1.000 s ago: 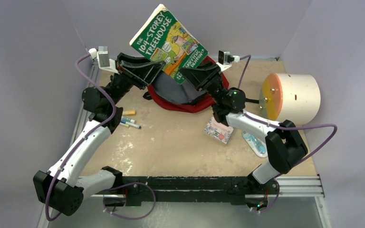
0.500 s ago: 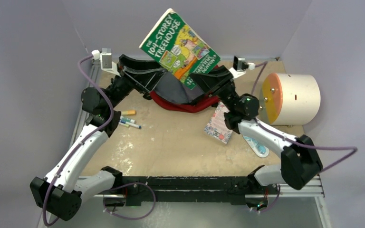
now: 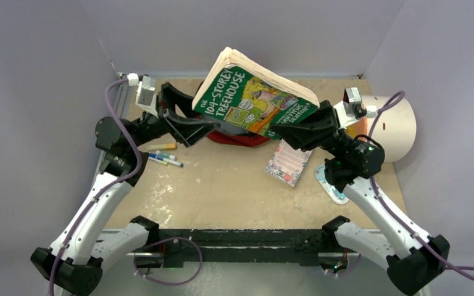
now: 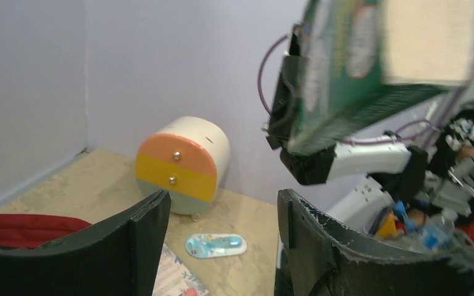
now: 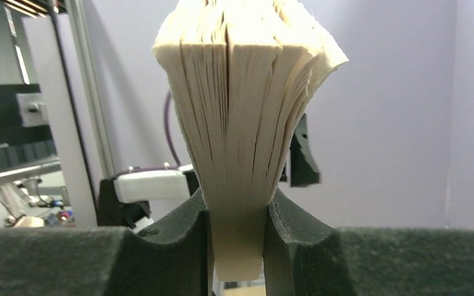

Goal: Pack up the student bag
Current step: Pick up the book from the center of the board.

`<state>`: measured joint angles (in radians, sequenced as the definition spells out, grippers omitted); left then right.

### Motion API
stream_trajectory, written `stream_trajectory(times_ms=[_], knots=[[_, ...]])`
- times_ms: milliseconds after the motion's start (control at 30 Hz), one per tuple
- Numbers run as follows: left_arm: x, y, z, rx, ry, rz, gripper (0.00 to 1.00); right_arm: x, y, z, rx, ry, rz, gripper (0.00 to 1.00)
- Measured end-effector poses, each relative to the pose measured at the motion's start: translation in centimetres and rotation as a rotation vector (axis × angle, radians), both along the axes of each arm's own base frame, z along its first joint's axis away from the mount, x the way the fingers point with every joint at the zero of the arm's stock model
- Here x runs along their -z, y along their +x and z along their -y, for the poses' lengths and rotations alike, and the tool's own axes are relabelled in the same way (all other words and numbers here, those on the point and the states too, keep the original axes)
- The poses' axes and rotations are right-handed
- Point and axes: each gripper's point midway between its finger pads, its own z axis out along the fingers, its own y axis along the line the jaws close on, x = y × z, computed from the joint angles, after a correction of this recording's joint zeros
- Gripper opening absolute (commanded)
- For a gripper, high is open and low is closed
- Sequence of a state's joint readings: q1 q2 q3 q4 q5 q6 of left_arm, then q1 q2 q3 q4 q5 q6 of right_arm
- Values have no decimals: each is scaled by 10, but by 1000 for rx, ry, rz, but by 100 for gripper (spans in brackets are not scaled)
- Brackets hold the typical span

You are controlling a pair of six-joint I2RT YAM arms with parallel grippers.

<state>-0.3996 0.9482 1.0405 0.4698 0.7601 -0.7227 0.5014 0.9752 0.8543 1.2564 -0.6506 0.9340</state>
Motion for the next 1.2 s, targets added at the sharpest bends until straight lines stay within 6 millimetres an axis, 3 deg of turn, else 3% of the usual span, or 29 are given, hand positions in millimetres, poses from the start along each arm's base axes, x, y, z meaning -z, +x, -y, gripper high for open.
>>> stream_trajectory(times_ms=[300,467,633,900,1200], knots=[[2,-89,-10,213,156,283,62,11,-12,6,83,-140,9,0],[-6,-118,-21,213,180,423,62,13,-24,8,91,-211,46,0],[-7,-114,-20,209,192,425,62,21,-31,7,82,-269,84,0],[6,-93,-11,225,215,326,62,34,-21,6,128,-319,81,0],[17,-80,-7,220,231,246,62,26,-34,20,196,-258,131,0]])
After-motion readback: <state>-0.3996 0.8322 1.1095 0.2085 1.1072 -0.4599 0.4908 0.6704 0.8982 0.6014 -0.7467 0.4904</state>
